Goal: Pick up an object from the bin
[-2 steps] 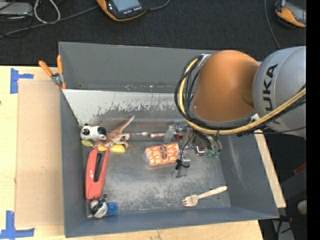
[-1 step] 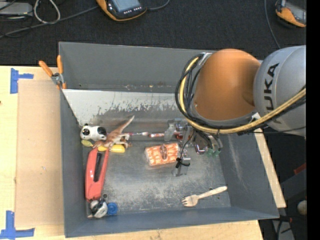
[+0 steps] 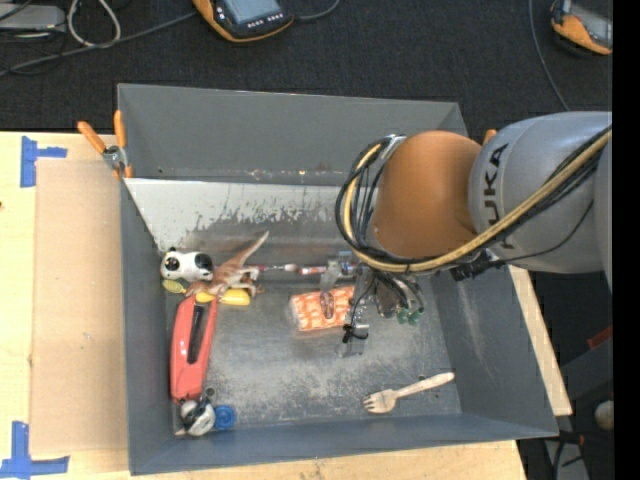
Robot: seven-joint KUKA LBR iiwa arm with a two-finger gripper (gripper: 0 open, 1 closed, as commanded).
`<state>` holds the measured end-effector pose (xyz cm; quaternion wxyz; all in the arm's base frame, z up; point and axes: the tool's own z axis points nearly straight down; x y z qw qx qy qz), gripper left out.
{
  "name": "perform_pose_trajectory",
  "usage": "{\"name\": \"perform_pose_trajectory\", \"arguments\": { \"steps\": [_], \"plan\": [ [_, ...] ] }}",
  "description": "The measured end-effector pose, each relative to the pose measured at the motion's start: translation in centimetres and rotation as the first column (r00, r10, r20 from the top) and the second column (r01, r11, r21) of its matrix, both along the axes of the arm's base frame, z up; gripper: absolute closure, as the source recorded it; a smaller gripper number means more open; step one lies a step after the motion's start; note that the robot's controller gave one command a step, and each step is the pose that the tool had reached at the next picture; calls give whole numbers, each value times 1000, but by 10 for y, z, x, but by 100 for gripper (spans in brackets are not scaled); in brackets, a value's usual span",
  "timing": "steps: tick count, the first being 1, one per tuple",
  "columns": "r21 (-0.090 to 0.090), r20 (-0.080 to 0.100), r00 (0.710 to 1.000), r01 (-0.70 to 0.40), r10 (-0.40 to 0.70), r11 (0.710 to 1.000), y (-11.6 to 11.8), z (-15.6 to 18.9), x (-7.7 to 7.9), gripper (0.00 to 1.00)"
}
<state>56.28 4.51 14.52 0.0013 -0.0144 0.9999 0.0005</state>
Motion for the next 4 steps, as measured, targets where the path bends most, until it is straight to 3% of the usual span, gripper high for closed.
{"name": "perform_pose_trajectory", "arguments": {
  "steps": [1,2,3,4],
  "plan": [
    [4,9,991,134,-134,991,-5,-78,19,0],
    [2,5,996,85,-85,996,-16,-74,14,0],
    [5,11,994,109,-109,994,-10,-74,18,0],
    [4,8,996,92,-92,996,-14,-74,16,100]
  ]
}}
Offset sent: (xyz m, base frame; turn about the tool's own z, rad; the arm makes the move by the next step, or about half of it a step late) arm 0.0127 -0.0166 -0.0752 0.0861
